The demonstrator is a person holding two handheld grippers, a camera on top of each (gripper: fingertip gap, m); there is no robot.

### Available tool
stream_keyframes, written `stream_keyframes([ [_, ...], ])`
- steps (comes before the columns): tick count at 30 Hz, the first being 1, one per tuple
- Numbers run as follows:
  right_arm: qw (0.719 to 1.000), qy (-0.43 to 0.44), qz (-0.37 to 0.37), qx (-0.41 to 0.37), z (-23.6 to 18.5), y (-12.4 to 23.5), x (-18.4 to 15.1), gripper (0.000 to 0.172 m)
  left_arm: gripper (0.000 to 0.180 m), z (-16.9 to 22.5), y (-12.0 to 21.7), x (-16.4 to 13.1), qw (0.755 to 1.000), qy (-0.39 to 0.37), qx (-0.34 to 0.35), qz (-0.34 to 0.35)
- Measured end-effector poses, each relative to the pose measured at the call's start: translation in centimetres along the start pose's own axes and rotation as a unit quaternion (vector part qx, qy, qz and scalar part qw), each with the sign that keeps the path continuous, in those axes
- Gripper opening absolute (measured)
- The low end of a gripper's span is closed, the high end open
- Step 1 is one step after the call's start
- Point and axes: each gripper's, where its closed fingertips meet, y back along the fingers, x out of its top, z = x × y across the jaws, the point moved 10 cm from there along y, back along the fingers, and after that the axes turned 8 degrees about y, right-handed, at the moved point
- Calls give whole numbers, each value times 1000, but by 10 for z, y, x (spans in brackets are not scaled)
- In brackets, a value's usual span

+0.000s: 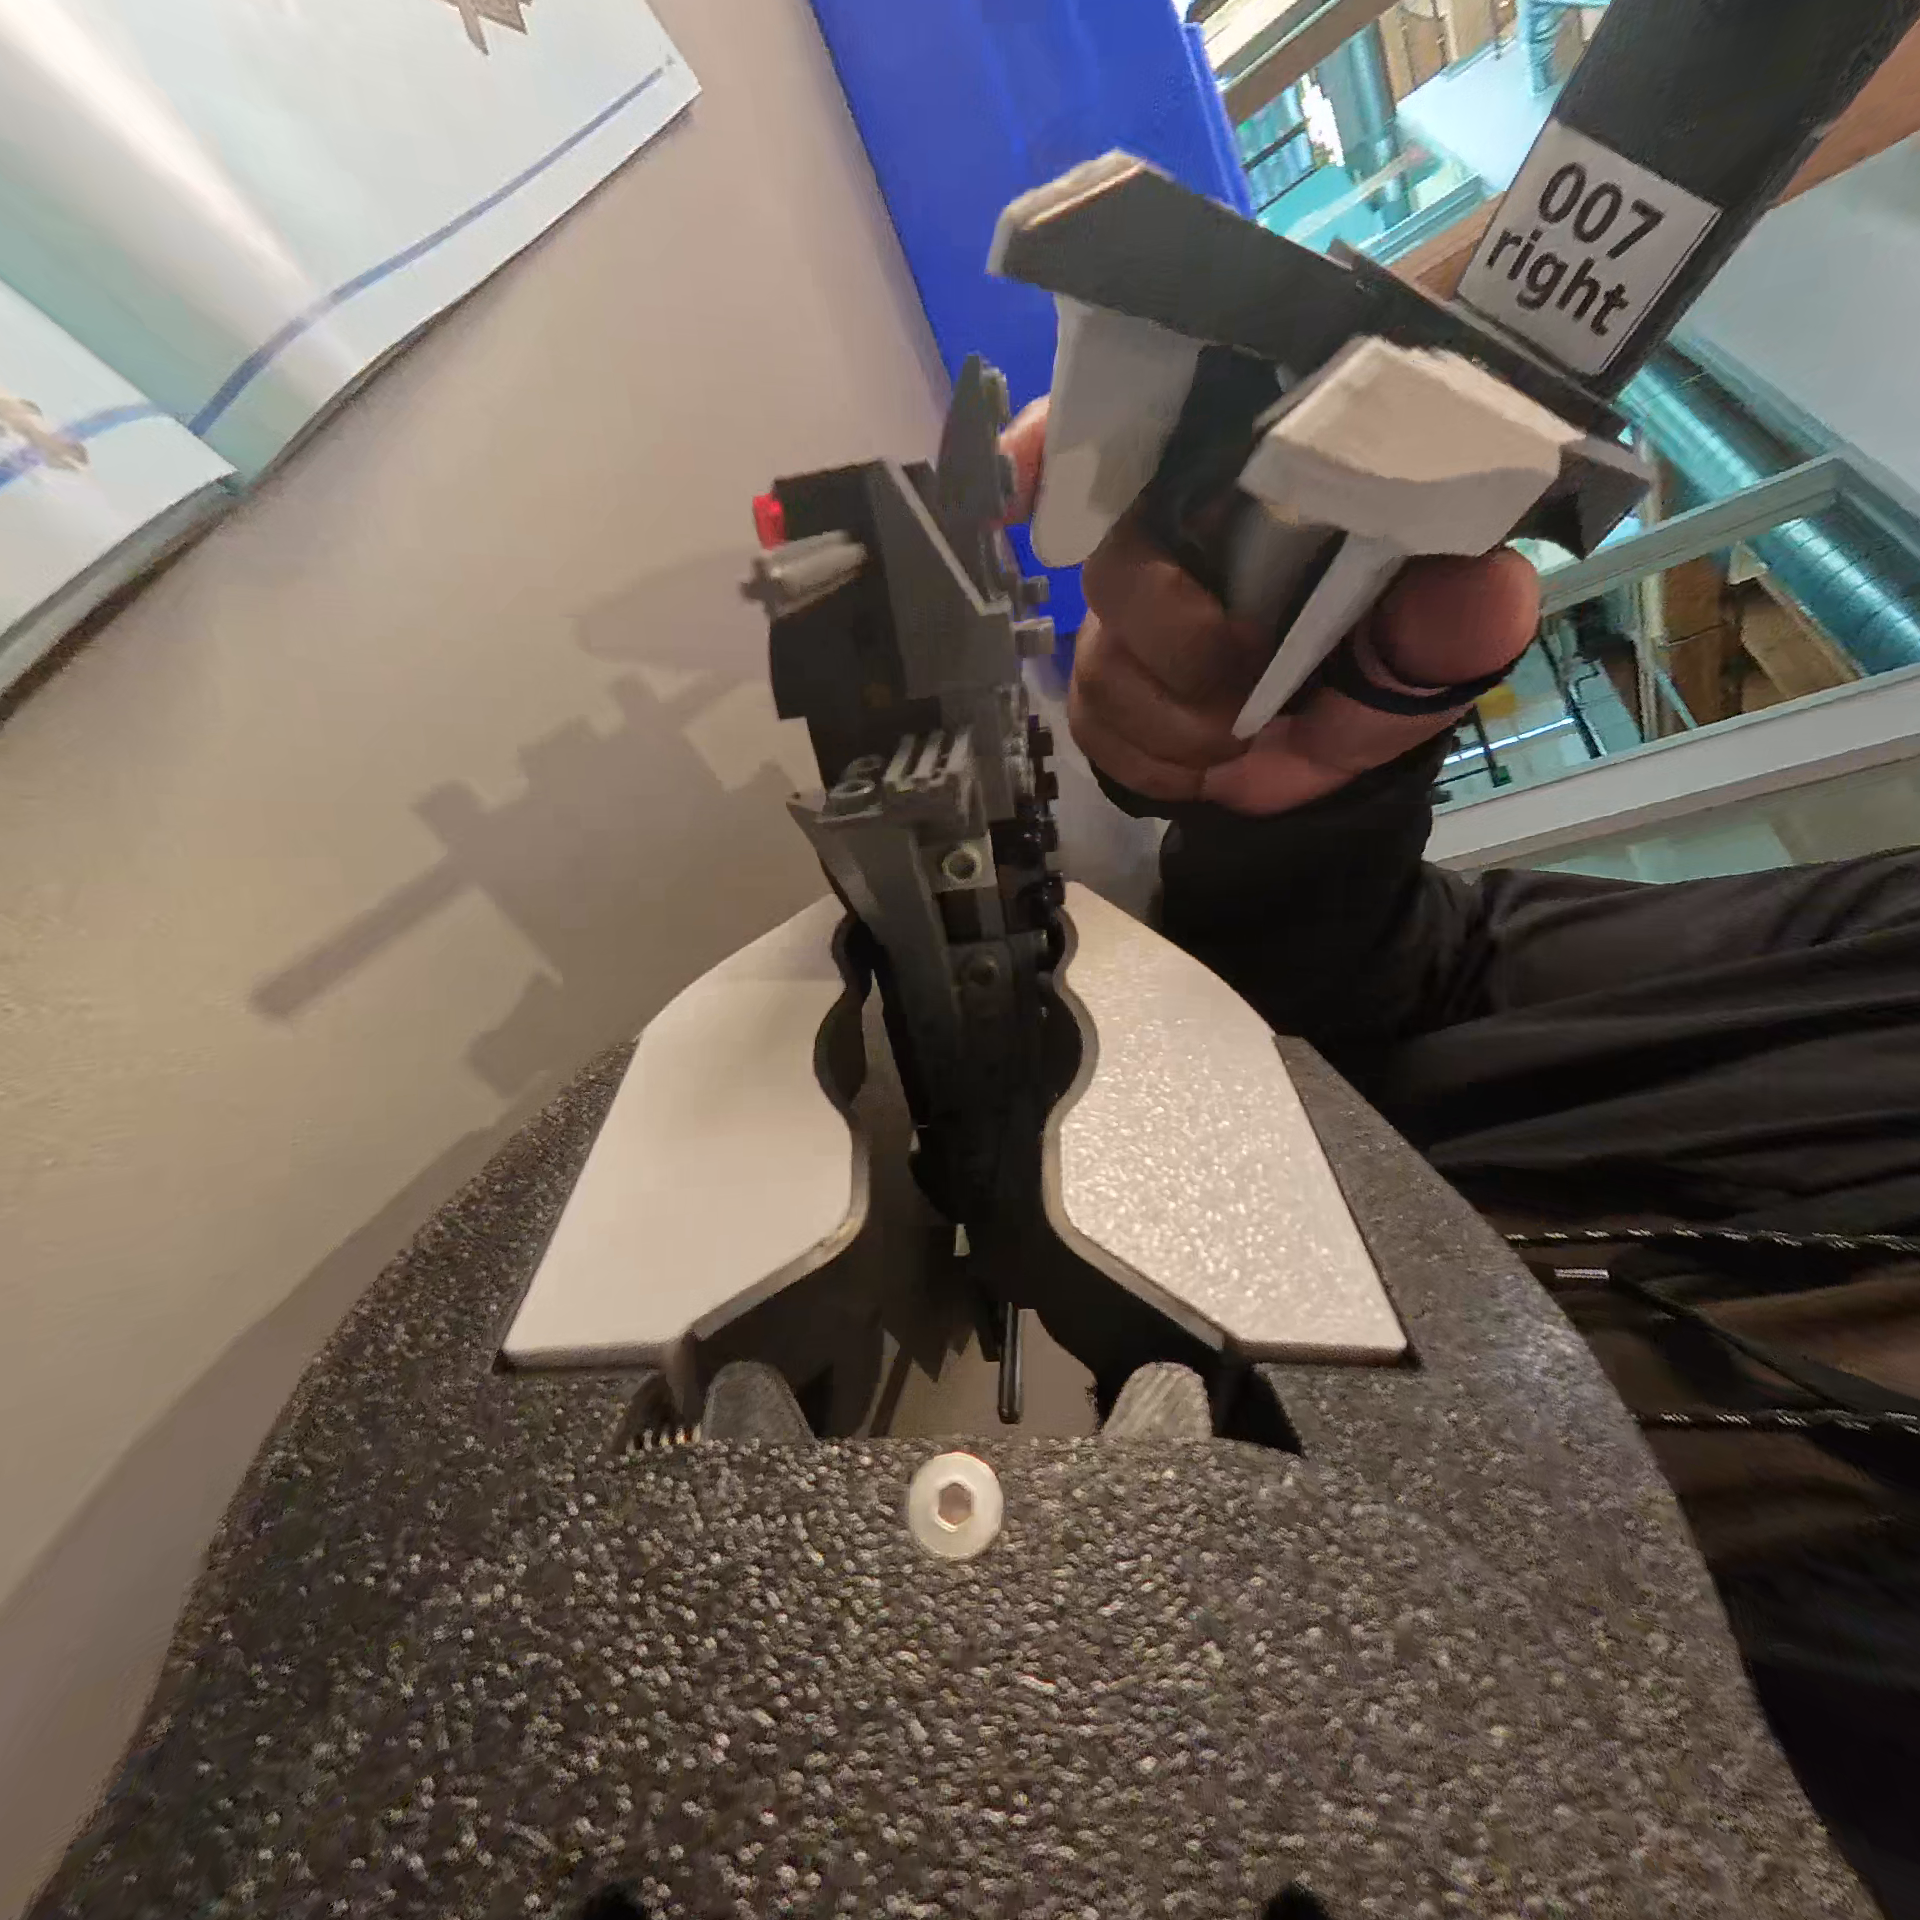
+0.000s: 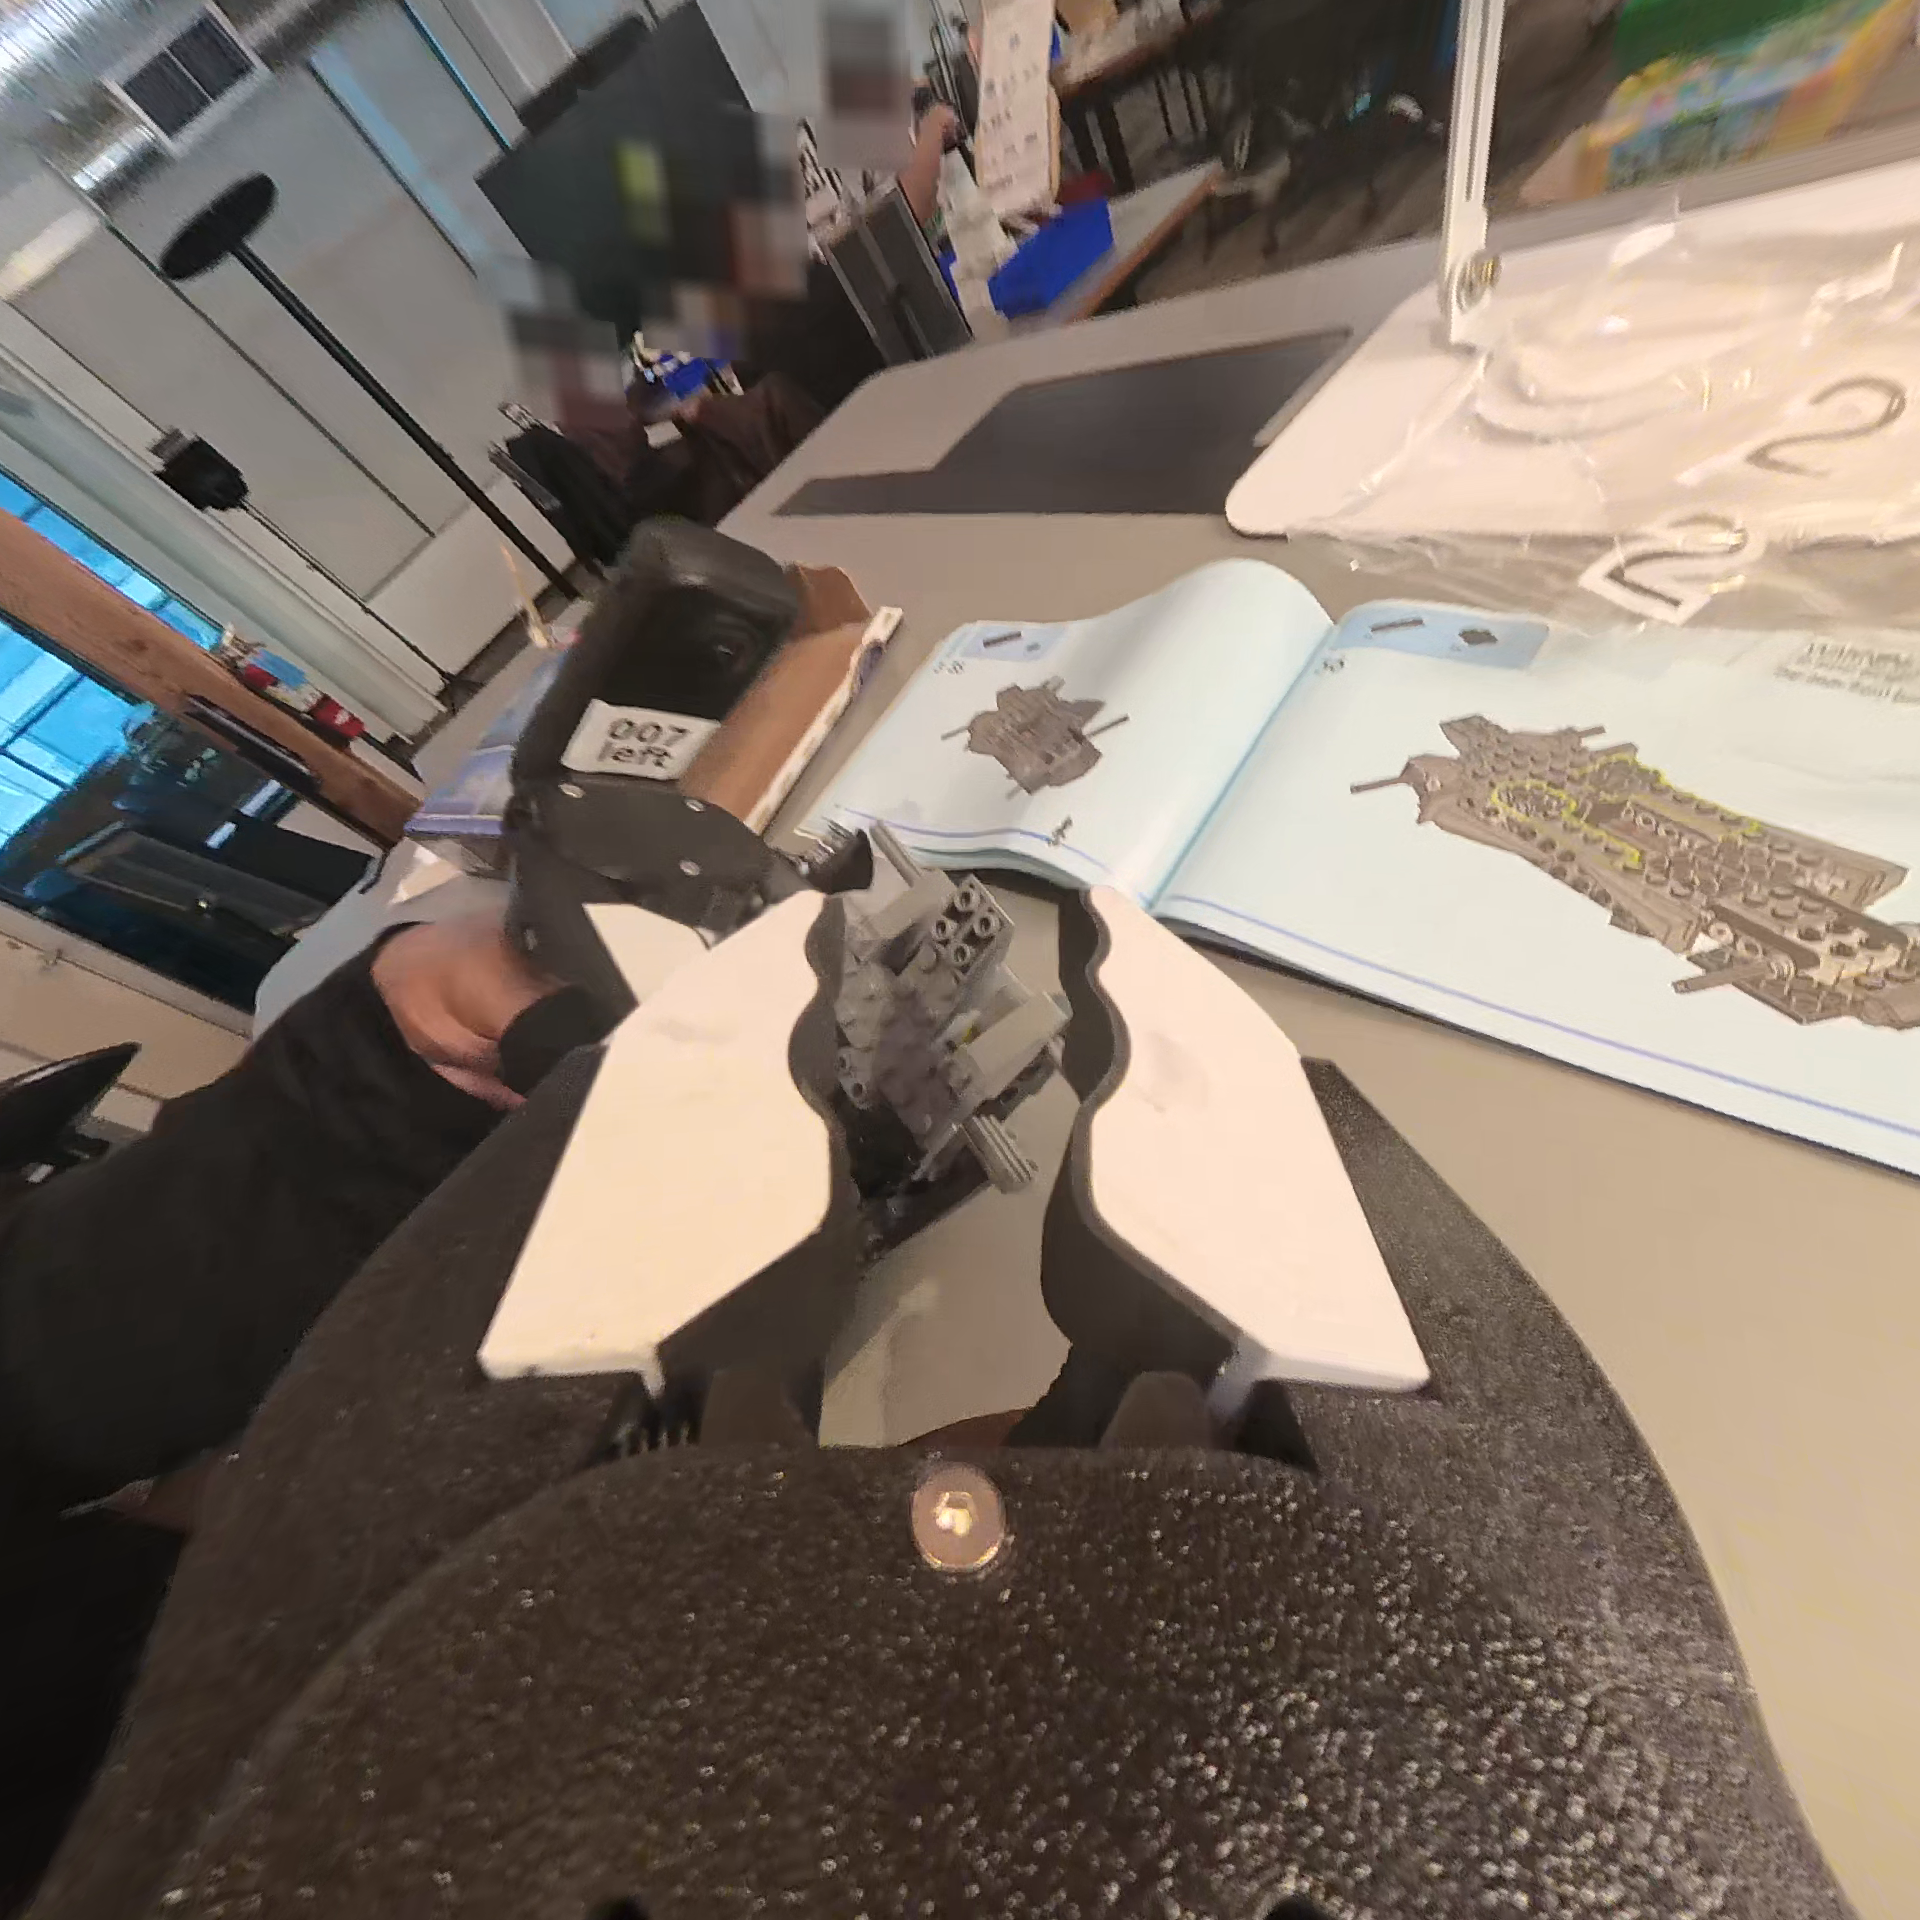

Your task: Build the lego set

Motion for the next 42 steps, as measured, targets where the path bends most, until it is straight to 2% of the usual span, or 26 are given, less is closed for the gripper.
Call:
stream_keyframes([
  [2,999,-12,-33,-8,4,-5,-6,40,34,0,0,-1,1000,-3,19,-2],
  [6,996,-27,-80,-6,9,-14,-17,40,51,4,-1,-1,998,-12,54,-12],
  [8,994,-30,-104,-10,11,-17,-22,39,53,6,0,-1,996,-26,81,-14],
  [15,992,-10,-129,4,7,-26,-29,38,77,15,8,-2,984,-69,158,-32],
  [20,991,5,-135,10,2,-30,-30,35,94,20,17,-4,963,-104,245,-39],
  [25,992,18,-129,2,0,-31,-30,35,111,22,24,-11,929,-173,320,-61],
  [28,994,14,-105,-14,5,-28,-27,37,109,22,27,-8,947,-170,272,-27],
  [30,996,9,-91,-21,8,-27,-26,38,99,22,27,-8,962,-154,222,-31],
  [34,997,9,-79,-24,11,-25,-25,40,89,23,22,-17,963,-166,195,-84],
  [36,997,11,-76,-21,11,-24,-24,40,80,29,19,-27,963,-187,144,-131],
  [38,997,16,-79,-19,10,-22,-23,39,82,35,21,-34,961,-206,102,-152],
  [40,995,16,-92,-21,10,-22,-24,37,82,37,28,-32,963,-221,84,-130],
  [42,994,23,-109,-21,8,-21,-24,34,80,40,39,-24,969,-232,51,-76],
])
